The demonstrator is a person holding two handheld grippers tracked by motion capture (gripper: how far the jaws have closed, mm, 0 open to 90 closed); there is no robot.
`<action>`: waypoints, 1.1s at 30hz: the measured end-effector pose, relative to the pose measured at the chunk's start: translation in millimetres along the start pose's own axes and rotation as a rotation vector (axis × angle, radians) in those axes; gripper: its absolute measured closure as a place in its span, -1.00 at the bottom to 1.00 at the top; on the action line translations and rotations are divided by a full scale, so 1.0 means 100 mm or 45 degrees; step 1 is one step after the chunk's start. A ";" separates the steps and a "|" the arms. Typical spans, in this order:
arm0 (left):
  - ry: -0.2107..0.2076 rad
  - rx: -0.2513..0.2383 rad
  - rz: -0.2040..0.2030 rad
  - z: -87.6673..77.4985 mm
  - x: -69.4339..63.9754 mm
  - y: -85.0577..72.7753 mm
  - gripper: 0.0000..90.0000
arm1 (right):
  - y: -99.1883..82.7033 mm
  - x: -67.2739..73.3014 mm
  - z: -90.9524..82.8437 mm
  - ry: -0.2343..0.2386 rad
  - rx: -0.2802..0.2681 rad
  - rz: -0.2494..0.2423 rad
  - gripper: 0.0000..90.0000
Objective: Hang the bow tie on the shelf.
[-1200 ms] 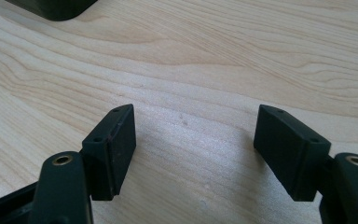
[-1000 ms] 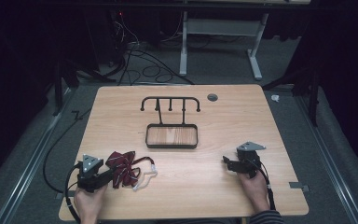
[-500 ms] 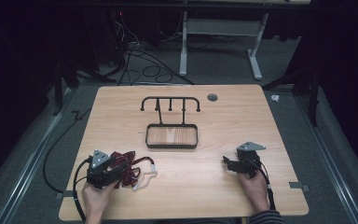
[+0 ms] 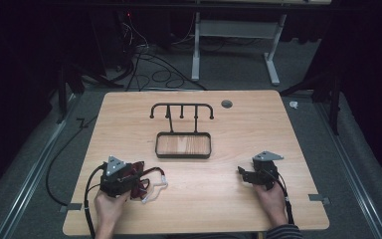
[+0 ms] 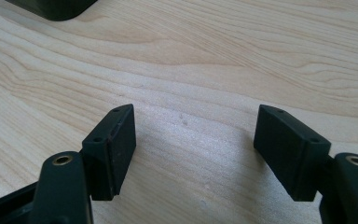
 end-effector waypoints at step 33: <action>-0.109 0.122 0.029 0.50 -0.22 0.03 0.26 | 0.00 0.00 0.00 0.000 0.001 -0.001 -0.32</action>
Point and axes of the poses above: each handheld gripper's, and its own axes: z roughly forward along the jaws, y roughly out of its top, x roughly to its left, the point moved 10 cm from there along z, roughly forward along the jaws, and after that the axes turned 4 degrees about x, right-handed, at the moved point
